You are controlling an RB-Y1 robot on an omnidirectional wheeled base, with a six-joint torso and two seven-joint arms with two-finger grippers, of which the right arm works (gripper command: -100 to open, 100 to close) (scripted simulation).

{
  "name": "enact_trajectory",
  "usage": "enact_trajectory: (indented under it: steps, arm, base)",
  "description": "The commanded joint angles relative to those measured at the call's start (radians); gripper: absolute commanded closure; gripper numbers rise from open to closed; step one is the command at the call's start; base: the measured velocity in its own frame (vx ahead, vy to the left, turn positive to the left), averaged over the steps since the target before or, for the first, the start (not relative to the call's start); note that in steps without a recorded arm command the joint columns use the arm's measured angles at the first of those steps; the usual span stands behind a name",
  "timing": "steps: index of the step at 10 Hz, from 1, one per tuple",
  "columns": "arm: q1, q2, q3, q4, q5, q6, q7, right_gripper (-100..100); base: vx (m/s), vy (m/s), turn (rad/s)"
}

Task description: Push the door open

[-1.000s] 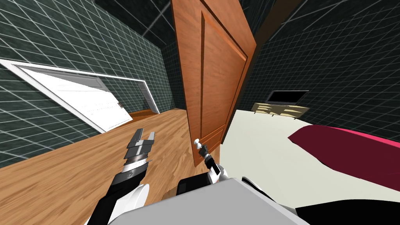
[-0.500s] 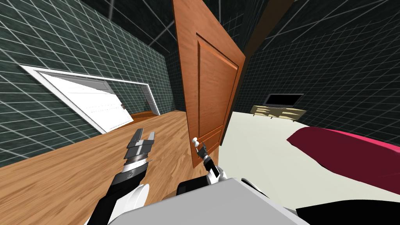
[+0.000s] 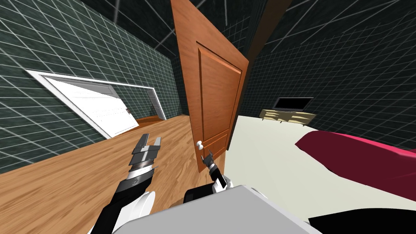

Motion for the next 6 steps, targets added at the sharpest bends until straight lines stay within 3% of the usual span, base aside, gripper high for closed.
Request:
enact_trajectory:
  steps: [1,2,3,6]
  arm:
    - [0.017,0.002,0.008,-0.03,-0.01,0.009,-0.012,-100]
    - [0.029,0.02,0.034,-0.047,-0.037,0.008,-0.063,-100]
    - [0.029,0.02,0.034,-0.047,-0.037,0.008,-0.064,-100]
    - [0.043,0.048,0.065,-0.069,-0.071,0.008,-0.127,-100]
  base:
    - [-0.055,-0.071,0.002]
    - [-0.077,-0.108,-0.006]
    - [-0.074,-0.092,0.005]
    - [-0.056,-0.06,-0.001]
